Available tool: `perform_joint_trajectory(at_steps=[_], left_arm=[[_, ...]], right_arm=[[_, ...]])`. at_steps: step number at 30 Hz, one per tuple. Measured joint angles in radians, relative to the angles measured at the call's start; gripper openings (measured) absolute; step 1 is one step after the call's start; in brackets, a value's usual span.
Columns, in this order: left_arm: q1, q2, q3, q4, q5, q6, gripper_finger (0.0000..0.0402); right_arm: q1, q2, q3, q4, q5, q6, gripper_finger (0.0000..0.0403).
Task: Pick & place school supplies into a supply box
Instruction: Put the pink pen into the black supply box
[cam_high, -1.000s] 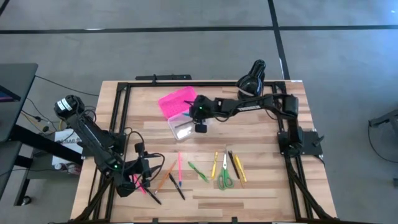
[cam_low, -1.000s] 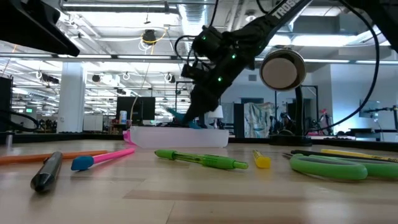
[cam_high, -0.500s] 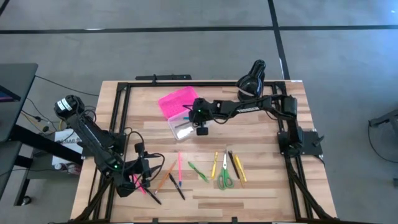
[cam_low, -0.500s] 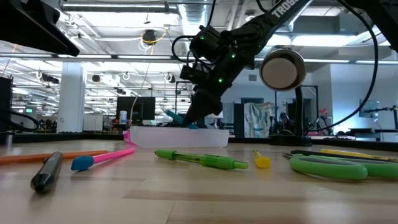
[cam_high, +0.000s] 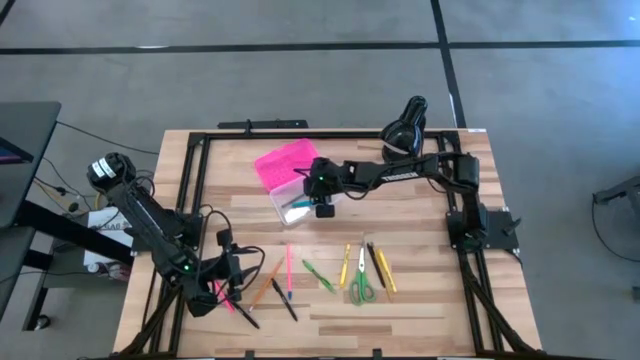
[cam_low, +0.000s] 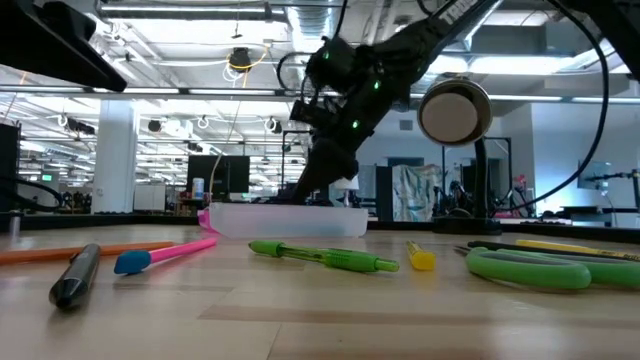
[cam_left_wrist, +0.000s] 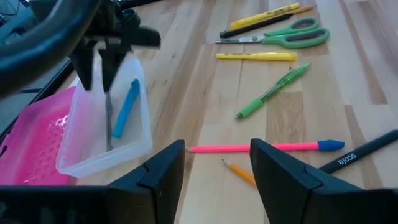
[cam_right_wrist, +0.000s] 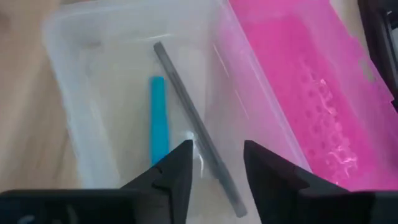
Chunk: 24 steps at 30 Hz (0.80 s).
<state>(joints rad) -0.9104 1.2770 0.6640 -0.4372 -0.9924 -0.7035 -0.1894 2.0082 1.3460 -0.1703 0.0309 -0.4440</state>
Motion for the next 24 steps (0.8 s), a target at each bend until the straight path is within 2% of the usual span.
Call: perform_joint_trajectory(at_steps=[4, 12, 19, 24], left_arm=[[0.0, 0.0, 0.0, -0.019, 0.072, -0.048, 0.0178], [0.0, 0.0, 0.0, -0.042, 0.379, -0.168, 0.0178], [0.0, 0.0, 0.0, -0.05, 0.634, -0.214, 0.0178], [-0.012, 0.001, 0.0, -0.119, 0.736, -0.241, 0.0178]], right_arm=[[0.035, -0.065, 0.001, 0.005, 0.0, -0.002, 0.015], [0.134, -0.216, 0.001, -0.097, -0.006, -0.009, 0.0139], [0.254, -0.283, 0.001, -0.197, -0.01, 0.026, 0.0129], [0.345, -0.288, 0.001, -0.233, -0.009, 0.075, 0.0127]])
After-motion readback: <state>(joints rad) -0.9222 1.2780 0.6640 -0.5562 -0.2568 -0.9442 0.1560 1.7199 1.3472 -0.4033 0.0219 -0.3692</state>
